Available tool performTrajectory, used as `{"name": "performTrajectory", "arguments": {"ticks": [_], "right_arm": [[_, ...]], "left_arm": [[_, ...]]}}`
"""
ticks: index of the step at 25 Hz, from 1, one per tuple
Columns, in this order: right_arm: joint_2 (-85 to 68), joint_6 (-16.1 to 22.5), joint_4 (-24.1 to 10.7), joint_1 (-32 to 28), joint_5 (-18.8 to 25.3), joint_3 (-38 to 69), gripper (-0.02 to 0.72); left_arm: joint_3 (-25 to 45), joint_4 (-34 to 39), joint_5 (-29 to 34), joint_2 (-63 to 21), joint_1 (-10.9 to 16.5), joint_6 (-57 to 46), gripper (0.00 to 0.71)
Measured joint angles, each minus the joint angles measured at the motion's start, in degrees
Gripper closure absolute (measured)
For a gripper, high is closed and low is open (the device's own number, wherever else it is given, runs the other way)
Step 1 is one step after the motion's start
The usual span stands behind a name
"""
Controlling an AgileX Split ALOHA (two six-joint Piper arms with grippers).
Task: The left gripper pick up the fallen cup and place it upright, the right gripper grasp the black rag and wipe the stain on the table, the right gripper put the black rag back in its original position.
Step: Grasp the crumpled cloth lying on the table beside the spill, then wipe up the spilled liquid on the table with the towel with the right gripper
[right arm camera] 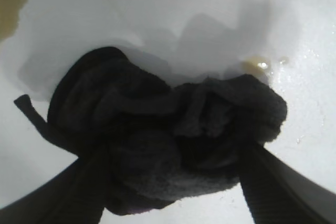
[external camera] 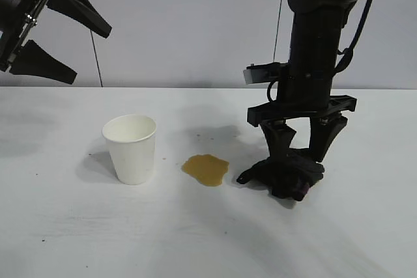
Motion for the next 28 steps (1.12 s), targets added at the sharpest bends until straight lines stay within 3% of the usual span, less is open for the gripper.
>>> {"name": "performTrajectory", "arguments": {"ticks": [9, 11, 14, 16, 21, 28], "right_arm": [[1.3, 1.0, 0.1, 0.0, 0.0, 0.0, 0.246], [1.7, 1.6, 0.1, 0.0, 0.1, 0.0, 0.337], [1.7, 1.8, 0.0, 0.0, 0.2, 0.0, 0.566], [1.7, 1.8, 0.1, 0.0, 0.2, 0.0, 0.647], [1.8, 1.2, 2.3, 0.0, 1.0, -1.2, 0.674], [0.3, -1.7, 12.2, 0.0, 1.7, -10.7, 0.675]], "left_arm": [[0.0, 0.0, 0.0, 0.0, 0.0, 0.0, 0.081], [0.0, 0.0, 0.1, 0.0, 0.0, 0.0, 0.081], [0.0, 0.0, 0.1, 0.0, 0.0, 0.0, 0.081], [0.0, 0.0, 0.2, 0.0, 0.0, 0.0, 0.081], [0.0, 0.0, 0.2, 0.0, 0.0, 0.0, 0.081], [0.0, 0.0, 0.3, 0.0, 0.0, 0.0, 0.081]]}}
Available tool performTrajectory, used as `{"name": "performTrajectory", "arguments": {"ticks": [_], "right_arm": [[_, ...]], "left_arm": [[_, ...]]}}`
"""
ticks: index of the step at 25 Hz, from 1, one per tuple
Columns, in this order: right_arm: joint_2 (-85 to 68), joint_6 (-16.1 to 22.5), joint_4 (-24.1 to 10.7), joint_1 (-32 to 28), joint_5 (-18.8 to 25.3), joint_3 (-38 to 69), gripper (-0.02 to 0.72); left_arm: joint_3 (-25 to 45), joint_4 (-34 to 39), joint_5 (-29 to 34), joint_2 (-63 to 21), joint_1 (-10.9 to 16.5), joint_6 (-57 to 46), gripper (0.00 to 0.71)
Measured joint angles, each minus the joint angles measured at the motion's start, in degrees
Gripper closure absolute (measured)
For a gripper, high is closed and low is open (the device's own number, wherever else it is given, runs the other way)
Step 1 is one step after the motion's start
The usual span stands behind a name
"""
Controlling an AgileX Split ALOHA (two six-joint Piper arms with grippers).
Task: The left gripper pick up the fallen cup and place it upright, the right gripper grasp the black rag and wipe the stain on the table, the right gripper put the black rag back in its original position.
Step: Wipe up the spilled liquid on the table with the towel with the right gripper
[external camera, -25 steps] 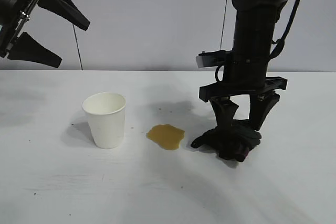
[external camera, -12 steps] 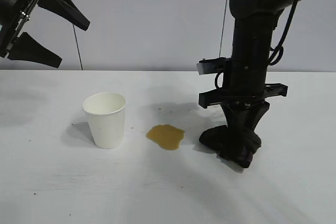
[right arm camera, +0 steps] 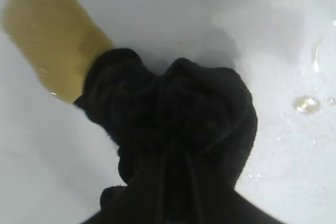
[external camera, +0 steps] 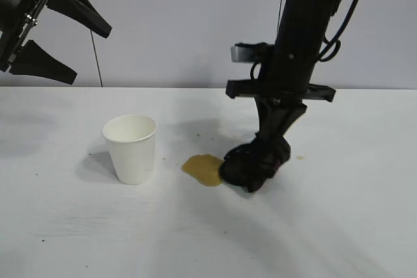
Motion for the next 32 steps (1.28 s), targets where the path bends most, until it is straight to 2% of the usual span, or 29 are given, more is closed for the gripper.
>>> {"name": "performTrajectory", "arguments": {"ticks": [3, 7, 17, 32], "right_arm": [[-0.3, -0.5, 1.8, 0.6, 0.3, -3.2, 0.675], [-0.3, -1.0, 1.7, 2.9, 0.2, -3.5, 0.675], [2.2, -1.2, 2.5, 9.2, -4.0, -3.5, 0.675], [4.9, -1.5, 2.5, 9.5, -9.4, -3.5, 0.675]], "left_arm": [[0.0, 0.0, 0.0, 0.0, 0.0, 0.0, 0.081], [0.0, 0.0, 0.0, 0.0, 0.0, 0.0, 0.081], [0.0, 0.0, 1.0, 0.0, 0.0, 0.0, 0.081], [0.0, 0.0, 1.7, 0.0, 0.0, 0.0, 0.081]]}}
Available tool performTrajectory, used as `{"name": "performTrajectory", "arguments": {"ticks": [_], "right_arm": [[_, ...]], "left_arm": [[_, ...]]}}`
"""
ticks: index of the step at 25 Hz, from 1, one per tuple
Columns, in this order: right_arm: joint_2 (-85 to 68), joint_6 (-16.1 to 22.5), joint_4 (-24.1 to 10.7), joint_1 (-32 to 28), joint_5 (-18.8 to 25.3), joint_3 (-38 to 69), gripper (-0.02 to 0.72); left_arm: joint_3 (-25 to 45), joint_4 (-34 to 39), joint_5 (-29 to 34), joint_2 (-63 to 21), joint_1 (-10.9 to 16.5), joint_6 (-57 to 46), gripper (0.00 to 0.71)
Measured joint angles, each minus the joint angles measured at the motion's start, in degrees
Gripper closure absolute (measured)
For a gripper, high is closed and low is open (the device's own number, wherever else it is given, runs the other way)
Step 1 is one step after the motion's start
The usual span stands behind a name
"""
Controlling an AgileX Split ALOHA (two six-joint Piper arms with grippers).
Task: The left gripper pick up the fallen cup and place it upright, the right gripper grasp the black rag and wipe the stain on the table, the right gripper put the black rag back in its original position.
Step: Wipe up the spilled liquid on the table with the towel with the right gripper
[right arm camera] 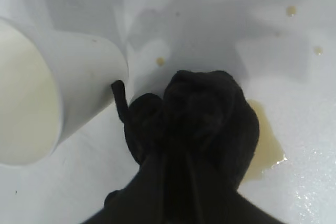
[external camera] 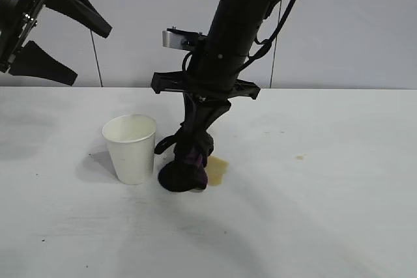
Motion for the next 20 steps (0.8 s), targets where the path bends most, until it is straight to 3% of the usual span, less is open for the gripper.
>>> {"name": "performTrajectory", "arguments": {"ticks": [15, 20], "right_arm": [[5.0, -1.0, -1.0, 0.0, -0.9, -0.2, 0.677], [5.0, -2.8, -1.8, 0.0, 2.3, -0.3, 0.678]], "left_arm": [[0.0, 0.0, 0.1, 0.0, 0.0, 0.0, 0.081], [0.0, 0.0, 0.2, 0.0, 0.0, 0.0, 0.081]]}}
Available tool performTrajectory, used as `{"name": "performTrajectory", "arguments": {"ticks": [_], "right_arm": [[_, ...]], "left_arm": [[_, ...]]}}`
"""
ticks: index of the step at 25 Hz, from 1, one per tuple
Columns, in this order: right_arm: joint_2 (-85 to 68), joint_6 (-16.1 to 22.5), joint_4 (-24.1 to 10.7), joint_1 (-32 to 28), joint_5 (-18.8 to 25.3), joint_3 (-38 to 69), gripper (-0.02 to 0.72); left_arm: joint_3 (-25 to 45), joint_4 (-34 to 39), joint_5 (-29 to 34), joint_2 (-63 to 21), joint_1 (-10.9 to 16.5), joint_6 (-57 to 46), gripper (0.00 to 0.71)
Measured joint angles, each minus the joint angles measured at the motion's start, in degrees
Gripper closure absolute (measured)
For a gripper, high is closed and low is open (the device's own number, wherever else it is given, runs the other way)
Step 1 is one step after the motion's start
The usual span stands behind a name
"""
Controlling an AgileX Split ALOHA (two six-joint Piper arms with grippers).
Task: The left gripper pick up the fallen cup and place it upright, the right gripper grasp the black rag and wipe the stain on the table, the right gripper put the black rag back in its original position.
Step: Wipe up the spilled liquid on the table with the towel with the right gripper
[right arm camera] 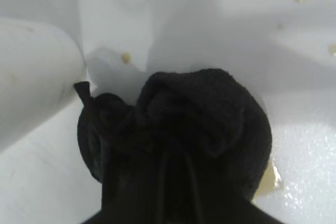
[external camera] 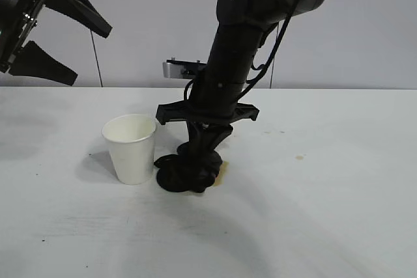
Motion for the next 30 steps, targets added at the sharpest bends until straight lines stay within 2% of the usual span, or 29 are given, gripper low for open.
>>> {"name": "performTrajectory", "arguments": {"ticks": [4, 8, 11, 16, 20, 23, 30], "right_arm": [[0.0, -1.0, -0.7, 0.0, 6.0, -0.1, 0.678], [0.0, -1.2, -1.9, 0.0, 7.2, -0.1, 0.678], [0.0, 0.0, -3.4, 0.3, 5.4, -0.1, 0.678], [0.0, 4.3, -4.9, 0.4, -1.5, -0.1, 0.678], [0.0, 8.0, -9.9, 0.6, -3.4, -0.2, 0.678], [0.0, 8.6, -12.9, 0.7, -1.7, -0.5, 0.678], [-0.2, 7.4, -16.8, 0.4, 4.9, -0.5, 0.678]], "left_arm": [[0.0, 0.0, 0.2, 0.0, 0.0, 0.0, 0.081], [0.0, 0.0, 0.2, 0.0, 0.0, 0.0, 0.081], [0.0, 0.0, 0.2, 0.0, 0.0, 0.0, 0.081], [0.0, 0.0, 0.5, 0.0, 0.0, 0.0, 0.081], [0.0, 0.0, 0.6, 0.0, 0.0, 0.0, 0.081], [0.0, 0.0, 0.6, 0.0, 0.0, 0.0, 0.081], [0.0, 0.0, 0.9, 0.0, 0.0, 0.0, 0.081]]}}
